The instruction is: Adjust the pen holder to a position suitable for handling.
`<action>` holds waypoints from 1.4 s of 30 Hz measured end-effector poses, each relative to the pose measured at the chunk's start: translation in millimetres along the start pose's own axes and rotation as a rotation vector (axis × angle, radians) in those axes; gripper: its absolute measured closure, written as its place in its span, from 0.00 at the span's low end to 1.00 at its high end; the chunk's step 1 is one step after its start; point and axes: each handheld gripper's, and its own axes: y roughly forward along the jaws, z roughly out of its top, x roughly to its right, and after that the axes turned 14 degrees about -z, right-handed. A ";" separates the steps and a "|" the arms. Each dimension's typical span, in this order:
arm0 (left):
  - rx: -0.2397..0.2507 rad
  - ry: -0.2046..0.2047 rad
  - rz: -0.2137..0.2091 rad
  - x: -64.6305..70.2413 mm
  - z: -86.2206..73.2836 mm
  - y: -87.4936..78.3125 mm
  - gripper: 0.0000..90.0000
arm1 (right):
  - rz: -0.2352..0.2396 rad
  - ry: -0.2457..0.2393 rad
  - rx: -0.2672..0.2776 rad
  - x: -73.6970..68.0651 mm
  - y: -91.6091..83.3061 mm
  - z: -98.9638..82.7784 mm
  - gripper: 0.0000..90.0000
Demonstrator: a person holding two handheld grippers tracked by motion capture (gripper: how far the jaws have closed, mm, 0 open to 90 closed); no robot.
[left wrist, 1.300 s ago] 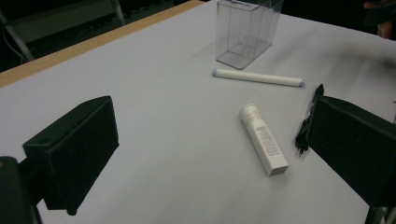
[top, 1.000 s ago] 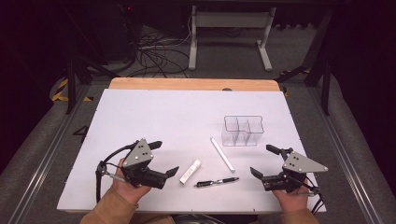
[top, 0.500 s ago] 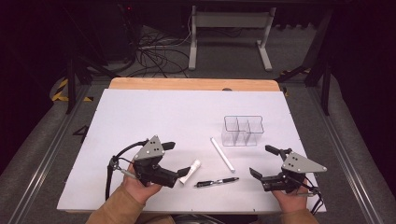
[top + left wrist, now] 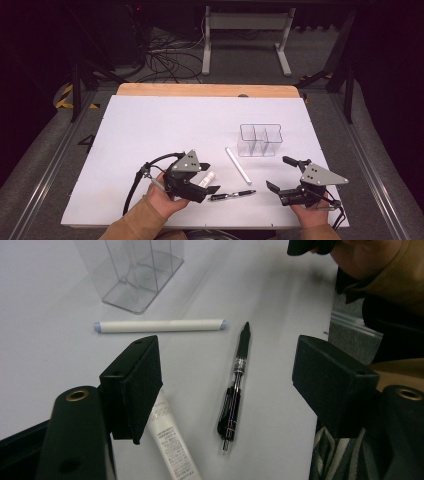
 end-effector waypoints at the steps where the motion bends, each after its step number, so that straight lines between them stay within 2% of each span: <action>1: -0.014 0.003 0.002 0.2 1.0 3.6 0.32 | 0.000 -0.001 -0.001 0.1 0.0 0.0 0.07; 8: -0.151 0.039 0.003 -1.5 6.1 27.5 0.38 | 0.004 -0.004 -0.004 -0.4 1.0 -0.2 0.07; 12: -0.187 0.040 0.000 -3.1 7.6 37.0 0.39 | 0.005 -0.003 -0.006 -0.6 1.3 -0.2 0.07; 13: -0.218 0.039 -0.009 -4.4 9.3 42.7 0.40 | 0.006 -0.002 -0.008 -0.7 1.4 -0.3 0.07; 14: -0.218 0.039 -0.009 -4.4 9.3 42.7 0.41 | 0.005 -0.003 -0.009 -0.7 1.5 -0.4 0.07; 15: -0.247 0.028 -0.015 -5.6 10.9 48.5 0.41 | 0.005 -0.003 -0.007 -0.5 1.7 -0.4 0.07; 17: -0.258 0.030 -0.015 -6.4 11.5 51.5 0.42 | 0.006 -0.003 -0.009 -0.5 2.0 -0.6 0.07; 20: -0.301 0.016 -0.022 -8.3 13.1 61.5 0.43 | 0.006 -0.004 -0.008 -0.5 2.0 -0.7 0.07; 22: -0.332 0.021 -0.020 -8.7 14.5 69.2 0.44 | 0.008 -0.003 -0.012 -0.7 2.1 -0.8 0.07; 28: -0.384 0.036 -0.027 -8.8 15.1 79.4 0.52 | 0.009 -0.003 -0.012 -0.5 2.0 -1.0 0.07; 34: -0.452 0.079 -0.025 -10.8 14.4 92.7 0.59 | 0.012 -0.006 -0.016 -0.6 2.5 -1.3 0.07; 37: -0.475 0.088 -0.032 -10.7 13.9 97.6 0.64 | 0.012 -0.006 -0.016 -0.6 2.5 -1.4 0.07; 42: -0.481 0.095 -0.032 -11.7 12.6 102.0 0.72 | 0.014 -0.007 -0.017 -0.8 2.3 -1.4 0.07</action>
